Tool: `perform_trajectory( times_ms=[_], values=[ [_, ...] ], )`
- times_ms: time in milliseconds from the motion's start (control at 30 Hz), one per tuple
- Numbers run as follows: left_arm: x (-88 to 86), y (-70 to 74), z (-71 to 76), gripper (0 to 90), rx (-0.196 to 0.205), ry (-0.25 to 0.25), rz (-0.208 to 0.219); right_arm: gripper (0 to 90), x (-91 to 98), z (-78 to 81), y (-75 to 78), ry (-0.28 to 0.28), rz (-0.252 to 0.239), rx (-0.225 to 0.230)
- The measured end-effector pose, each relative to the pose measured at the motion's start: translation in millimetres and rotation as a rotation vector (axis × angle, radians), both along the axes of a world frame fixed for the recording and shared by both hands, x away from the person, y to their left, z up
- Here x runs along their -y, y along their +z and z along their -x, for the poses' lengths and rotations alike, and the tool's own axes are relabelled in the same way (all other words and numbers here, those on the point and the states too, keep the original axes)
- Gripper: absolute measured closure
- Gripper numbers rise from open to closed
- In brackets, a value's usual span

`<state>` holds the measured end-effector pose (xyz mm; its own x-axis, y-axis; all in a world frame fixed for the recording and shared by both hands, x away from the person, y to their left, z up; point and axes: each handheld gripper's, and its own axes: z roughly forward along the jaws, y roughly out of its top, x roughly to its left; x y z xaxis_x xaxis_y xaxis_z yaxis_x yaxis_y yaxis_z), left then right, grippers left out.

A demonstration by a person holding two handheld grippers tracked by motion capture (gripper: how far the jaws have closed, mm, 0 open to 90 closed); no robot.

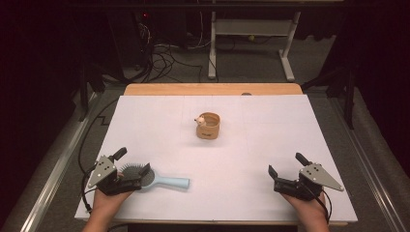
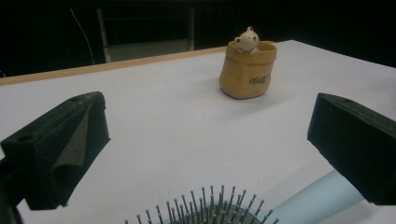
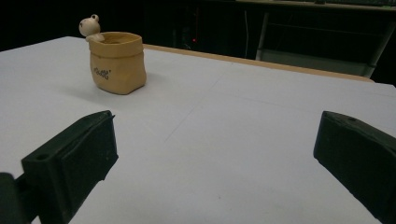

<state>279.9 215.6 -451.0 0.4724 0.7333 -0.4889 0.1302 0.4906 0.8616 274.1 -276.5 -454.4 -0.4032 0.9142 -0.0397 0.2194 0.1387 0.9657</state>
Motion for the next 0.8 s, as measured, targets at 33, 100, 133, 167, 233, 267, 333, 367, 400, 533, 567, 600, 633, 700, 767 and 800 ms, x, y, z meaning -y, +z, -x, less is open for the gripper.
perform_trajectory(
  times_ms=[33, 100, 133, 167, 233, 267, 333, 367, 400, 533, 567, 600, 633, 700, 767, 800],
  values=[
    [-0.2, 0.3, -0.1, 0.1, -0.001, 0.001, 0.005, 0.3, 0.0, 0.0, 0.0, 0.000, 0.000, 0.000],
    [-0.3, 0.4, 0.2, 0.1, 0.002, -0.001, 0.004, 0.3, 0.1, -0.3, 0.0, 0.002, 0.001, -0.001],
    [-0.3, 0.4, 0.3, 0.1, 0.001, -0.006, 0.004, 0.3, 0.4, -0.1, 0.1, 0.003, 0.002, -0.001],
    [-0.3, 0.5, 0.2, 0.2, -0.003, -0.008, 0.004, 0.3, 0.6, 0.1, 0.3, 0.003, 0.001, 0.001],
    [-0.7, 1.2, 0.0, 0.3, -0.011, -0.014, 0.011, 0.3, 1.2, 0.1, 0.6, 0.003, -0.004, 0.000],
    [-0.8, 1.3, 0.0, 0.3, -0.009, -0.011, 0.006, 0.3, 0.6, -0.1, 0.4, 0.004, -0.001, -0.003],
    [-1.0, 1.4, 0.1, 0.3, -0.005, -0.005, 0.003, 0.2, 0.1, -0.1, 0.4, 0.004, 0.000, -0.003],
    [-1.3, 1.4, -0.1, 0.3, -0.007, -0.005, 0.004, 0.2, 0.1, -0.1, 0.4, 0.004, 0.000, -0.003],
    [-1.5, 1.3, -0.4, 0.4, -0.008, -0.001, 0.004, 0.3, -0.1, -0.1, 0.5, 0.006, -0.001, -0.003],
    [-2.2, 0.8, -0.8, 6.0, -0.028, -0.008, 0.001, 0.3, -0.5, -0.5, 0.0, 0.009, -0.002, -0.007],
    [-2.2, 0.7, -0.6, 7.1, -0.031, -0.011, 0.001, 0.3, -0.6, -0.5, 0.0, 0.009, -0.001, -0.007],
    [-2.2, 0.8, -0.4, 7.6, -0.031, -0.012, 0.001, 0.3, -0.4, -0.5, 0.1, 0.011, -0.003, -0.005],
    [-2.0, 0.9, 0.0, 8.2, -0.028, -0.012, 0.002, 0.3, 0.0, -0.5, 0.2, 0.010, -0.004, -0.003],
    [-1.5, 1.0, 0.9, 12.5, -0.021, -0.016, -0.004, 0.3, 0.9, -1.0, 0.1, 0.008, -0.011, -0.008],
    [-0.4, 1.0, 0.8, 16.6, -0.028, -0.014, -0.017, 0.3, 2.0, -1.5, -0.7, 0.004, -0.012, -0.012],
    [-0.4, 1.0, 0.8, 16.5, -0.028, -0.014, -0.017, 0.3, 2.0, -1.5, -0.7, 0.004, -0.012, -0.012]
  ],
)
